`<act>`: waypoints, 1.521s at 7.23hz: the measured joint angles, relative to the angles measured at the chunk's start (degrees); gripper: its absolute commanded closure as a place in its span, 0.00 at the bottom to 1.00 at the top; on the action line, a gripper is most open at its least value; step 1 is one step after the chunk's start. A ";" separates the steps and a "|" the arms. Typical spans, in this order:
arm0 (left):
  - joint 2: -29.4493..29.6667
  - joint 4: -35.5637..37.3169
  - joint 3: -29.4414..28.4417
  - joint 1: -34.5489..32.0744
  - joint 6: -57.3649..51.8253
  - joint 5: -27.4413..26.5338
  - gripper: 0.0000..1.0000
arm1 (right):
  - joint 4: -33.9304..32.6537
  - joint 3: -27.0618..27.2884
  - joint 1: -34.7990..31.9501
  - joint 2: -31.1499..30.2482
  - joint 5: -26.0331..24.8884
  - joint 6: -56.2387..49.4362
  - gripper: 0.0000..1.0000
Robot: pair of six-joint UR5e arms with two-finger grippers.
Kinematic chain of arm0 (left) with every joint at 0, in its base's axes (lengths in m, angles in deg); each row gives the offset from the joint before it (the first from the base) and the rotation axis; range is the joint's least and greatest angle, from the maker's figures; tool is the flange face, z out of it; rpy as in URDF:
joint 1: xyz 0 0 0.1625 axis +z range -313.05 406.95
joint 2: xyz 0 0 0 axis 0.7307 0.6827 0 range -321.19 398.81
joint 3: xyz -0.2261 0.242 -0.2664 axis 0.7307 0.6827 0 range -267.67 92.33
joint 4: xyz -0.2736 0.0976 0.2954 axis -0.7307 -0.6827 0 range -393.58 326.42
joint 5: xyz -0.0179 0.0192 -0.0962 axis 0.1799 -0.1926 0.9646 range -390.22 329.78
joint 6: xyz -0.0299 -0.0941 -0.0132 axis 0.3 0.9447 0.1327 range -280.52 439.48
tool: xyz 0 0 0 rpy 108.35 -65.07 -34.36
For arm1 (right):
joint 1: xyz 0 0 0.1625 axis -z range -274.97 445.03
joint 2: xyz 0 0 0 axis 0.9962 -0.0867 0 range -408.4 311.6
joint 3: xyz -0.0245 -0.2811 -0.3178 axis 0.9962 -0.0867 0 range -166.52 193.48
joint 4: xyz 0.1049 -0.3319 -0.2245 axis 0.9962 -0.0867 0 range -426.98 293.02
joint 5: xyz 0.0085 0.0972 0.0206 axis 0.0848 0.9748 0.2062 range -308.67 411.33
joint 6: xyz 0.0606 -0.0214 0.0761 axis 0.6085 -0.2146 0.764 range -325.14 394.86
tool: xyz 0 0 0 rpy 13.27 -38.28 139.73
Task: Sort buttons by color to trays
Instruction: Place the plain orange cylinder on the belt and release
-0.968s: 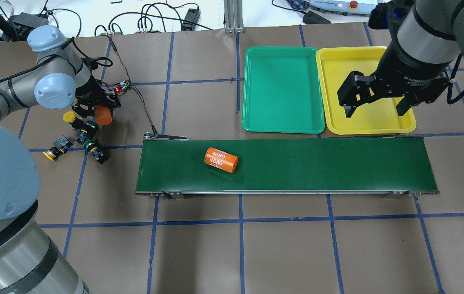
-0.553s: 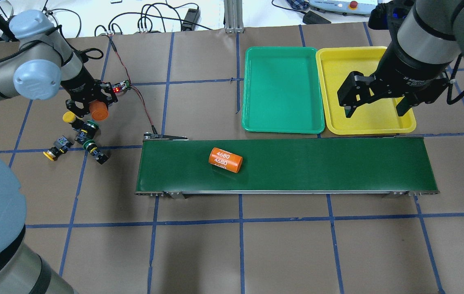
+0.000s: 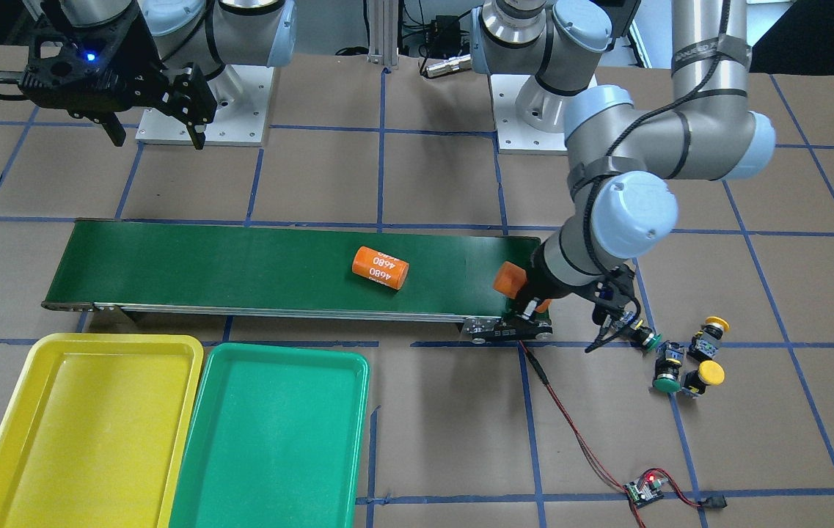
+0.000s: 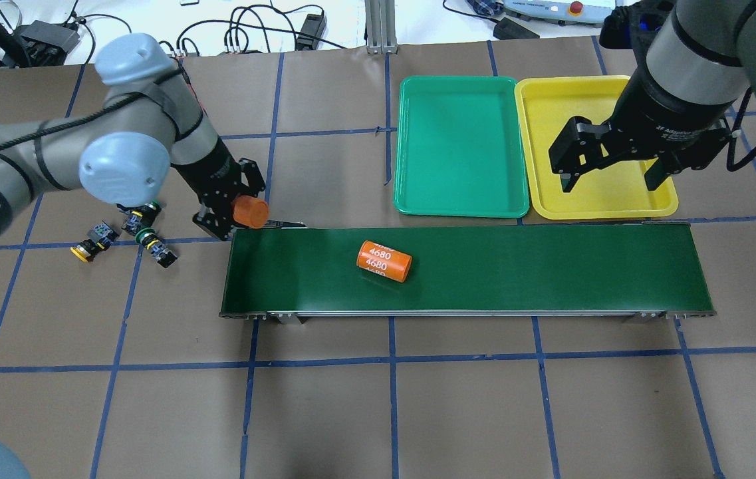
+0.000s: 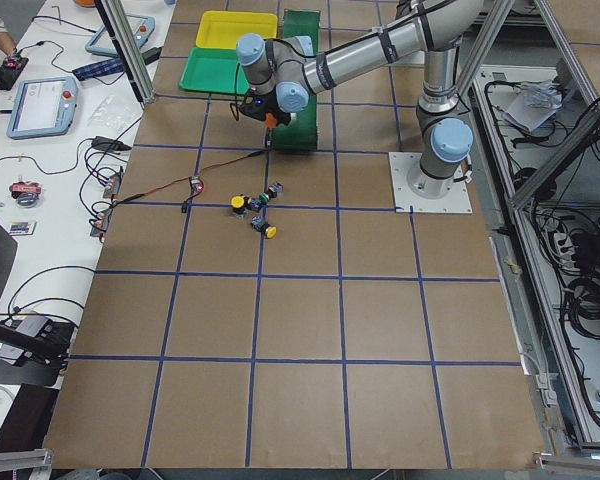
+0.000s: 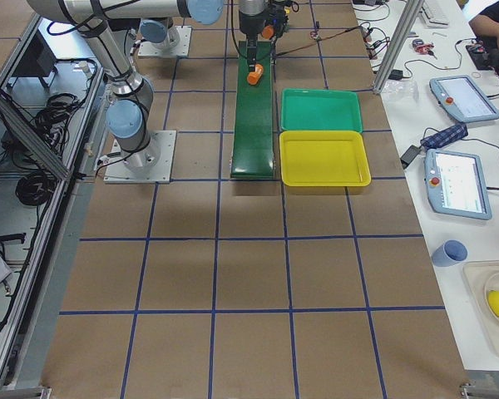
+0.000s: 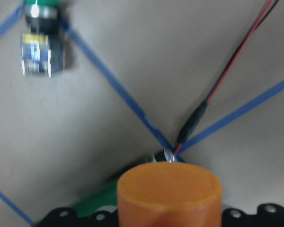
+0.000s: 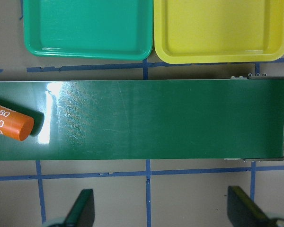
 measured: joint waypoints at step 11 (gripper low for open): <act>-1.35 3.33 5.57 -5.35 16.19 -4.42 0.11 | -0.19 3.65 0.02 -1.69 0.46 -0.30 0.00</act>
